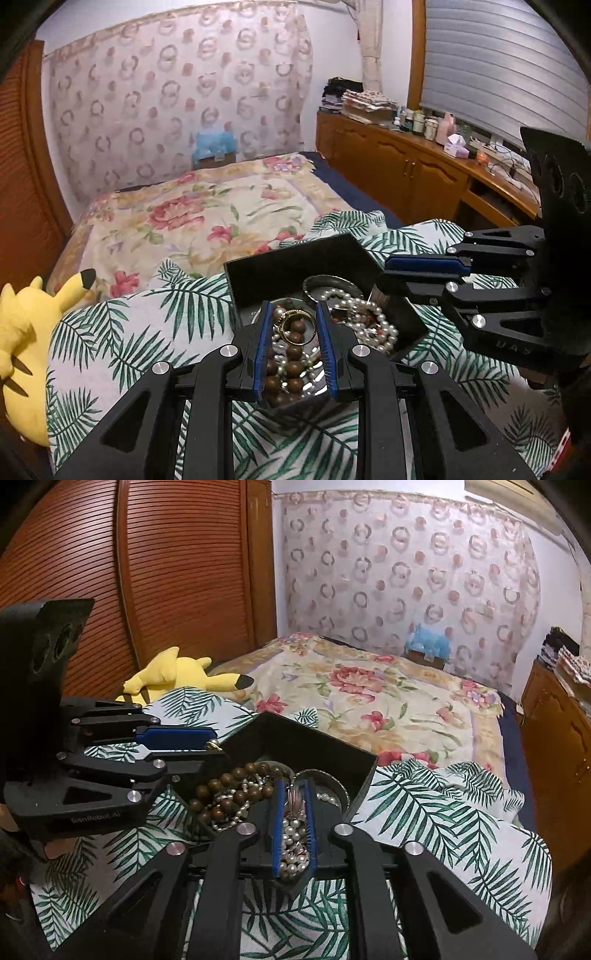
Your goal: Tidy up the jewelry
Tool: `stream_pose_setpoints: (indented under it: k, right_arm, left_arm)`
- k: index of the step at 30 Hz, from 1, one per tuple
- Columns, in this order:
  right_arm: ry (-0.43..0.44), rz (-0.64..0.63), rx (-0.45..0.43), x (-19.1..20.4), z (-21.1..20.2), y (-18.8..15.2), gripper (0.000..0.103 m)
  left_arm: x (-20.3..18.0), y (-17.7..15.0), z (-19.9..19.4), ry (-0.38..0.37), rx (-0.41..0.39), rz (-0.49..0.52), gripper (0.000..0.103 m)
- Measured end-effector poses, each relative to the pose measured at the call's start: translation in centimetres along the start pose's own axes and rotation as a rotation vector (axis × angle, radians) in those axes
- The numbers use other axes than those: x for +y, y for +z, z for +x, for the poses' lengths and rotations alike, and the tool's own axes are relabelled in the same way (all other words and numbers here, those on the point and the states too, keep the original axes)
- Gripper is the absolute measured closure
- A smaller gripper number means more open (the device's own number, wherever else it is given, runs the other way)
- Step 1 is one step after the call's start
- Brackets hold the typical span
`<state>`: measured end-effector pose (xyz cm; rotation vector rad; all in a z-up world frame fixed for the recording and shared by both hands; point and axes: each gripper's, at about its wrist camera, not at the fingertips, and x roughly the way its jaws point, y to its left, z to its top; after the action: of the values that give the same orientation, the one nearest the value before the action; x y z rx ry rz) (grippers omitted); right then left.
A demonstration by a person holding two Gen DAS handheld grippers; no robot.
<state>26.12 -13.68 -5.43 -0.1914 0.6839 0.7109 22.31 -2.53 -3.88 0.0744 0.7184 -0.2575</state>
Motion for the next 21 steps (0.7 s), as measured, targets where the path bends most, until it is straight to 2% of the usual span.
stream_pose_setpoints:
  k: [1,2,14,15,16,18,21]
  right_arm:
    - [0.002,0.010,0.000,-0.2,0.1,0.1,0.072]
    - [0.004,0.022,0.002,-0.5,0.2,0.0,0.071]
    - [-0.052,0.058,-0.021,-1.7,-1.7,-1.2,0.071]
    - [-0.055,0.062,-0.022,-1.7,-1.9,-1.4,0.071]
    - [-0.059,0.066,-0.024,-1.6,-2.1,-1.5,0.071]
    - [-0.069,0.070,-0.026,-1.5,-2.4,-2.0,0.071]
    - [-0.076,0.080,-0.023,-1.3,-2.7,-2.6,0.071]
  left_arm:
    - [0.2,0.1,0.2,0.000,0.002,-0.005,0.081]
    - [0.3,0.1,0.3,0.000,0.002,-0.008,0.081]
    - [1.2,1.3,2.7,0.042,0.025,-0.043,0.081]
    - [1.2,1.3,2.7,0.043,0.027,-0.047,0.078]
    - [1.3,1.2,2.6,0.044,0.030,-0.053,0.068]
    - [1.3,1.0,2.2,0.045,0.022,-0.057,0.058]
    - [0.9,0.4,1.2,0.051,0.015,-0.054,0.051]
